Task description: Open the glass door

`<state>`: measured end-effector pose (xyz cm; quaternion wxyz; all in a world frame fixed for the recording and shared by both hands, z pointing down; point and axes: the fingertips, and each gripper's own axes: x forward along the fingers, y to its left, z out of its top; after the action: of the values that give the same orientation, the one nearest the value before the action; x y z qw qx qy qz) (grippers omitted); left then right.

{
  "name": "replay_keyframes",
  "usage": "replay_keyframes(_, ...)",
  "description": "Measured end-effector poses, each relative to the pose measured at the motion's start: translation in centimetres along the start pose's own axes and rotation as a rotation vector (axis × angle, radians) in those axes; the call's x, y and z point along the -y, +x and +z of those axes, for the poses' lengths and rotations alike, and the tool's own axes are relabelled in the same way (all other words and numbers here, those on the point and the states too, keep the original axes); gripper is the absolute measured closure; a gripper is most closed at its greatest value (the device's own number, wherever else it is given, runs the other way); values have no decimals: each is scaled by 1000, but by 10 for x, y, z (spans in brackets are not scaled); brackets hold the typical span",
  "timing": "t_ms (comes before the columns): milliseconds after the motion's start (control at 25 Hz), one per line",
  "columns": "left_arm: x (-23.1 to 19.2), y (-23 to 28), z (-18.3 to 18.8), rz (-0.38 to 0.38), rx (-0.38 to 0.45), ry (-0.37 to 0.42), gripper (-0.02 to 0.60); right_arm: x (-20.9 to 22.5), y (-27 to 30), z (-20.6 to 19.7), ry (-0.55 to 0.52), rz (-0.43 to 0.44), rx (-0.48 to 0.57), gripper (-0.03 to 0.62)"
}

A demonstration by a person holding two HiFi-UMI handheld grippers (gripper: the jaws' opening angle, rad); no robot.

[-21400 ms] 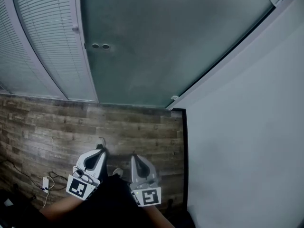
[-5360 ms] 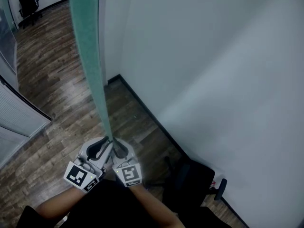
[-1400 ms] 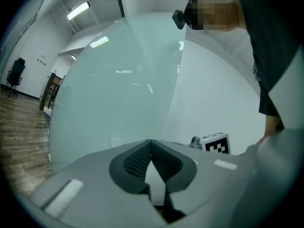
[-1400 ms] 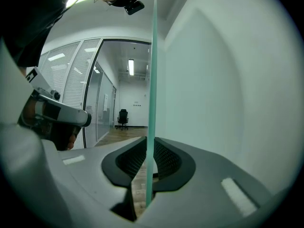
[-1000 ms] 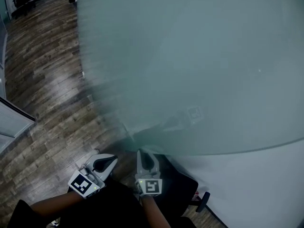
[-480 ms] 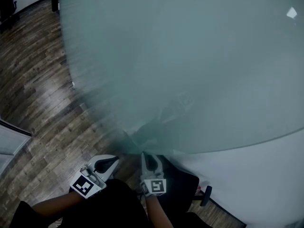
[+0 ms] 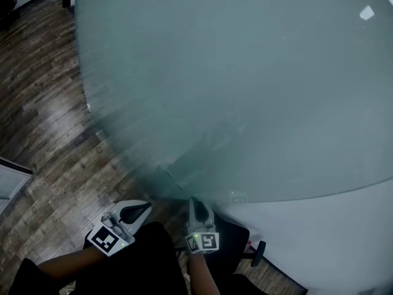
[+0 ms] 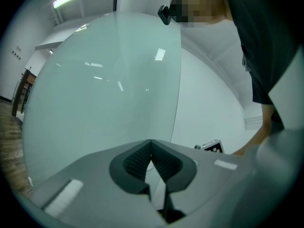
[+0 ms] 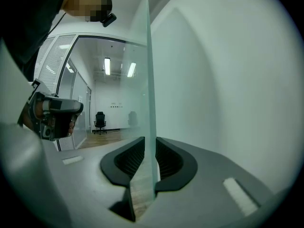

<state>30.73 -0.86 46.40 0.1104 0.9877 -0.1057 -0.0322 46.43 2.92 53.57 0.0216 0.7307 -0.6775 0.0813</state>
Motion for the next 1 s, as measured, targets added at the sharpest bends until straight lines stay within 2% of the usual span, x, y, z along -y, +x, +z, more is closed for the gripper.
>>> replay_keyframes(80,-2,0,-3,-5,-21,23,581,4,4,2,1,-9,2,519)
replay_keyframes(200,9,3,-9,-46,-86,123,581,7,6,4,0,-4,3,519)
replay_keyframes(480,33,34,-24,-103,-119,121,581,17,14,-1,12,13,-16,517)
replay_keyframes(760,32,54,-25,-30,-105,98,581,25,22,3,-32,93,-4,522)
replay_keyframes(1000,21,67,-23,71,-75,32,581,37,33,8,-39,134,-10,525)
